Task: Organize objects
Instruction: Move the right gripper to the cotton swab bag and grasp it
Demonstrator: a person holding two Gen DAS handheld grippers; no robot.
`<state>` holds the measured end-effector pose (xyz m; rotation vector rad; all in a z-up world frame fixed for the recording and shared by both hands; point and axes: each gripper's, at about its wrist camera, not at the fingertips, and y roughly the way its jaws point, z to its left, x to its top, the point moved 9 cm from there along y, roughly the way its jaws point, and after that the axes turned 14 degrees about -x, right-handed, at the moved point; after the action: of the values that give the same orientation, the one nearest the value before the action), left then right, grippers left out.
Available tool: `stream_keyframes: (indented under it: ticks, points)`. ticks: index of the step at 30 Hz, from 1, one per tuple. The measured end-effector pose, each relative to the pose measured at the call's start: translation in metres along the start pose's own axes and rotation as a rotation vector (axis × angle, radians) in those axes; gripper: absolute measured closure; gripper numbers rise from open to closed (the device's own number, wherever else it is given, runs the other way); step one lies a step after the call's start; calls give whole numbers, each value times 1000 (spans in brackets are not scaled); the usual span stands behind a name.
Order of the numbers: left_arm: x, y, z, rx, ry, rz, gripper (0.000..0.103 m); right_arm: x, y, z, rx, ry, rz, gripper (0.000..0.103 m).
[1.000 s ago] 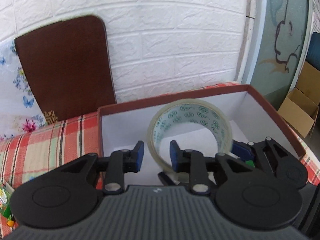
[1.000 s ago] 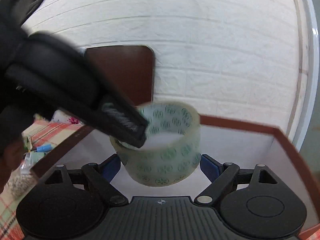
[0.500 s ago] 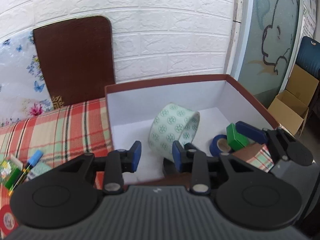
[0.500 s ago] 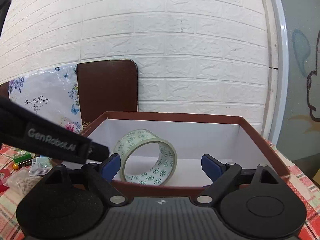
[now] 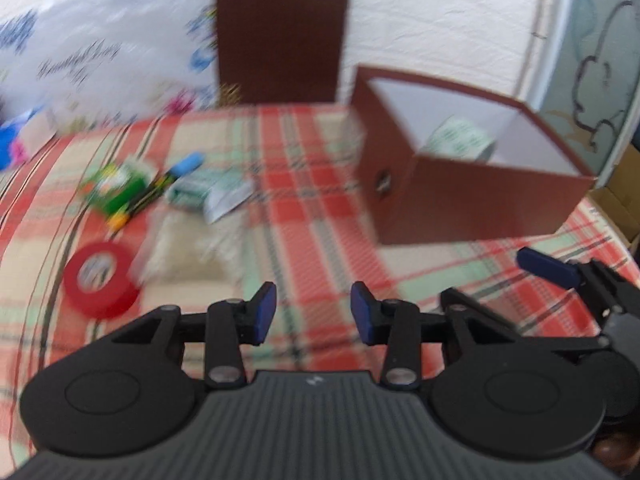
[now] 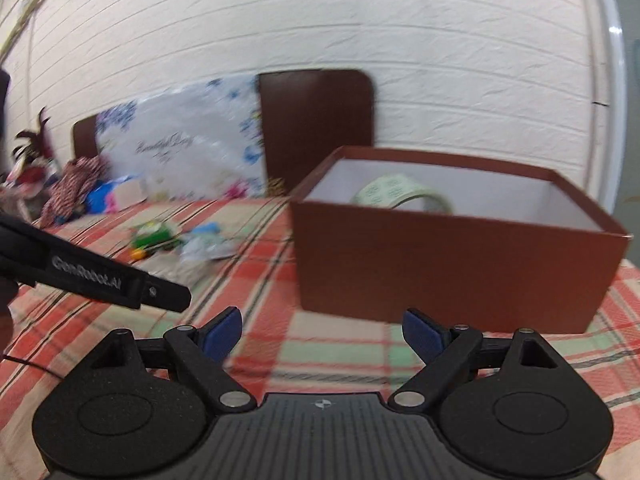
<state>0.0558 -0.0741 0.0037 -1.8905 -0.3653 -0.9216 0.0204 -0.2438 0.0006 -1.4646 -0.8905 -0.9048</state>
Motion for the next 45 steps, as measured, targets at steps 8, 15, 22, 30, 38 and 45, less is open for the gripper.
stream_keyframes:
  ticks: [8, 15, 22, 30, 38, 45]
  points:
    - [-42, -21, 86, 129, -144, 36, 60, -13, 6, 58, 97, -103, 75, 16]
    - [-45, -48, 137, 181, -244, -40, 61, -6, 35, 113, 200, -169, 97, 20]
    - [-47, -50, 139, 175, -244, -41, 61, 23, 90, 152, 252, -100, 130, 55]
    - [-45, -50, 137, 170, -258, -29, 57, 0, 69, 121, 276, -113, 200, 92]
    - [-35, -30, 78, -86, -301, 31, 41, -42, -12, 41, 198, -120, 216, 92]
    - [-16, 7, -4, -202, -152, 109, 38, -47, -25, 25, 163, -71, 203, 56]
